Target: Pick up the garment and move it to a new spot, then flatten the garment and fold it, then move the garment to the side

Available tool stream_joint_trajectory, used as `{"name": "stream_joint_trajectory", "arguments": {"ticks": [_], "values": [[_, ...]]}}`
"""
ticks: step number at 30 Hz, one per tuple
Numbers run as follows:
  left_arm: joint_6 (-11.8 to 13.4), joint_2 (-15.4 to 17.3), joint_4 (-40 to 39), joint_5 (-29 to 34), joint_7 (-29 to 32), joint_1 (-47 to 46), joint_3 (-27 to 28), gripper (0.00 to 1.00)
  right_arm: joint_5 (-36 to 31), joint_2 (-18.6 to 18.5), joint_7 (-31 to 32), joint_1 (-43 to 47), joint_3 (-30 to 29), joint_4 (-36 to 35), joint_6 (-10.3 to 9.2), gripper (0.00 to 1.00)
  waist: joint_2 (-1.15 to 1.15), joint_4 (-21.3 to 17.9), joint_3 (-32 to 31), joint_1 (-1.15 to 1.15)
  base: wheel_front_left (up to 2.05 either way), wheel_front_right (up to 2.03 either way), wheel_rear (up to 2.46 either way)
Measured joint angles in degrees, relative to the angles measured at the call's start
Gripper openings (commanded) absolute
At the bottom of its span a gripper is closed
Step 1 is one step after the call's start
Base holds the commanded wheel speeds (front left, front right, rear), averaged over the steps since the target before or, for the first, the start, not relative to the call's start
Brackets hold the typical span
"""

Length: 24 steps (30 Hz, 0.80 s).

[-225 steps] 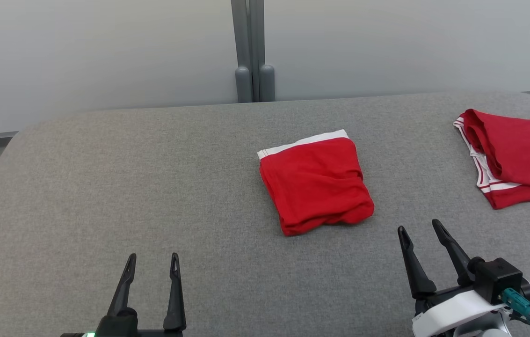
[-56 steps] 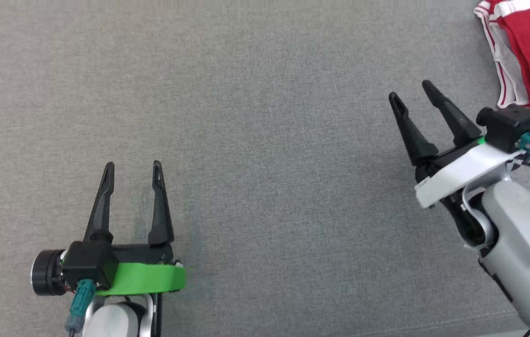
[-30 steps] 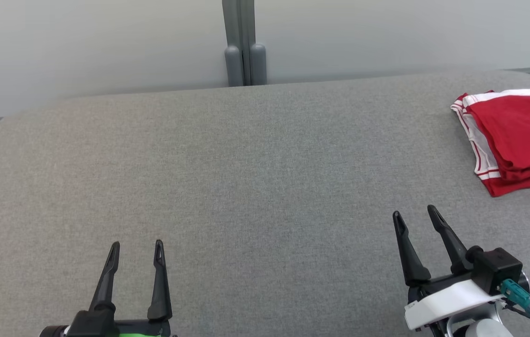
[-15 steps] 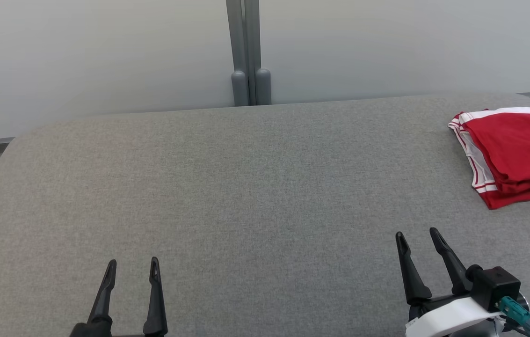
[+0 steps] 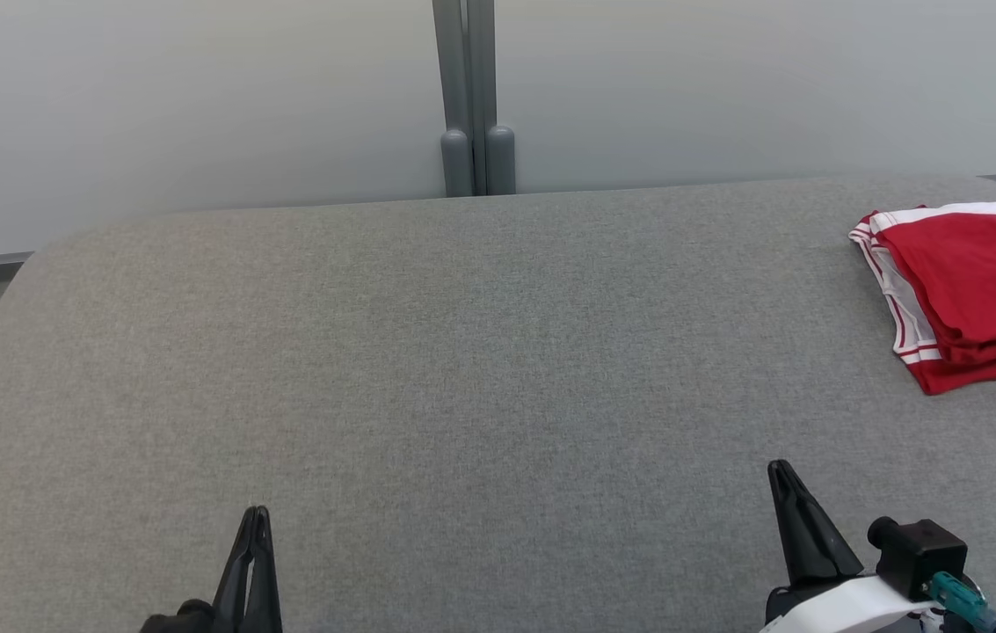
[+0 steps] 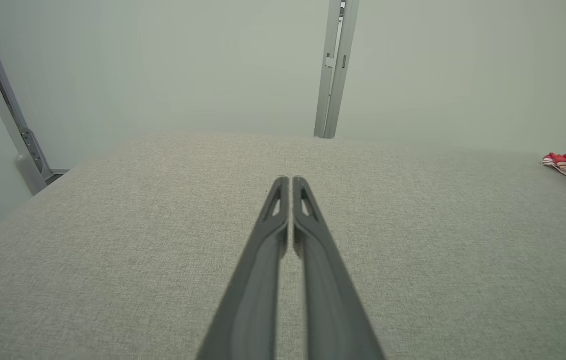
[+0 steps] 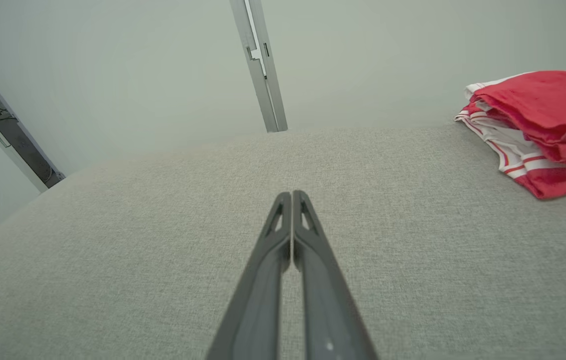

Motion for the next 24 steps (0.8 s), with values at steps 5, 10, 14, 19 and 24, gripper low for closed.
{"name": "stream_joint_trajectory", "arguments": {"ticks": [5,10,14,19,24], "values": [[-0.29,0.08,0.35,-5.58,1.05,-0.06,0.31,0.0,5.42,-0.01,1.08,0.06,-0.38,0.31,0.0,0.0,0.0,0.01,0.08,0.0,0.0,0.0,0.0],[-1.02,0.33,1.35,-11.48,2.2,-0.77,0.78,0.0,10.53,-0.07,2.11,-0.36,-0.93,0.69,0.0,0.0,0.0,0.03,0.14,0.0,0.0,0.0,0.0],[-1.55,0.53,2.1,-15.8,2.98,-1.72,1.18,0.0,14.63,-0.11,3.04,-0.76,-1.41,0.91,0.0,0.0,0.0,0.04,0.2,0.0,0.0,0.0,0.0],[-2.12,0.81,2.98,-20.81,3.97,-2.92,1.57,0.0,19.28,-0.13,4.05,-1.51,-1.98,1.19,-0.01,0.0,0.0,0.06,0.26,0.0,0.0,0.0,0.0],[-2.64,1.12,3.75,-25.82,4.95,-4.07,1.96,0.0,23.74,-0.15,5.1,-2.04,-2.57,1.41,-0.01,0.0,0.0,0.08,0.33,0.0,0.0,0.0,0.0]]}}
